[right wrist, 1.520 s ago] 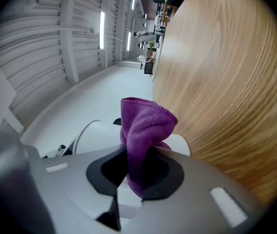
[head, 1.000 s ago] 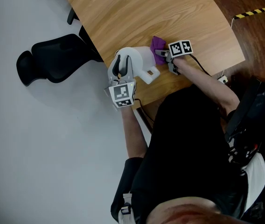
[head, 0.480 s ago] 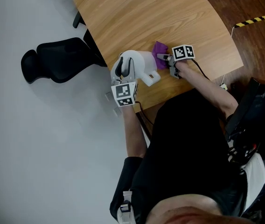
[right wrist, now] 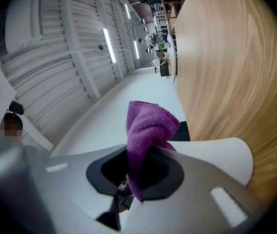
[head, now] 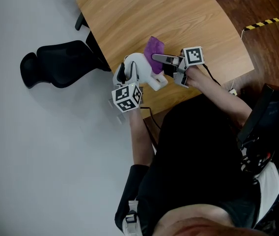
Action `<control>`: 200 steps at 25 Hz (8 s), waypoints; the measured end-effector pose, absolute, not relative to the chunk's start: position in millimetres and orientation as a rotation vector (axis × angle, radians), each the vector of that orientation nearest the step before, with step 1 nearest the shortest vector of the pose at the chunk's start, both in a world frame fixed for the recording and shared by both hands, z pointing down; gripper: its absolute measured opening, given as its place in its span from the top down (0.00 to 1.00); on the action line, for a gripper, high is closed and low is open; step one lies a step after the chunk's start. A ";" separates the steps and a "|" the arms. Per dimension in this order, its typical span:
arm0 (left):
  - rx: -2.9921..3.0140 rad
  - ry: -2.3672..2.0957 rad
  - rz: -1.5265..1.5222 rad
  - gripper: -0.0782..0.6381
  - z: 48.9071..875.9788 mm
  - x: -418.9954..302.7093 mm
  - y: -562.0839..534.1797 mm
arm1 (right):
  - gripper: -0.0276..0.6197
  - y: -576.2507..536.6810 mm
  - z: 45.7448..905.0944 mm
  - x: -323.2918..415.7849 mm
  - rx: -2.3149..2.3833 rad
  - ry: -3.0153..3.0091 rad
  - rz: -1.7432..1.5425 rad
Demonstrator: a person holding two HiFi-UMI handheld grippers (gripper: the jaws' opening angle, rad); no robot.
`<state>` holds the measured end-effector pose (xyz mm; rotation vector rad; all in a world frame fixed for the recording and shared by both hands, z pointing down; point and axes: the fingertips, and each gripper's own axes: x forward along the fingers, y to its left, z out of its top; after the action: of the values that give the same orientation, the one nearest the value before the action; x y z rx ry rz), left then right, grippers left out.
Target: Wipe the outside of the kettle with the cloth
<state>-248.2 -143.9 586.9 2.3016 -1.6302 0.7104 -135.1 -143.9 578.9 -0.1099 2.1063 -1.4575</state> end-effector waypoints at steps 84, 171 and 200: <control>2.446 -1.174 0.899 0.56 569.2 -203.9 -168.8 | 0.87 -144.8 799.0 -181.9 -0.487 1.924 -2.134; 2.584 -1.165 0.894 0.58 586.5 -202.5 -153.2 | 0.87 -120.7 706.0 -143.5 -0.406 1.699 -1.932; 2.553 -1.174 0.849 0.58 565.6 -216.0 -169.7 | 0.87 -104.4 662.6 -110.2 -0.321 1.548 -1.951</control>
<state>-216.0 -169.7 565.6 2.5531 -1.1742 0.8486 -110.2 -104.4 662.6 -0.3208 1.5484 -1.9511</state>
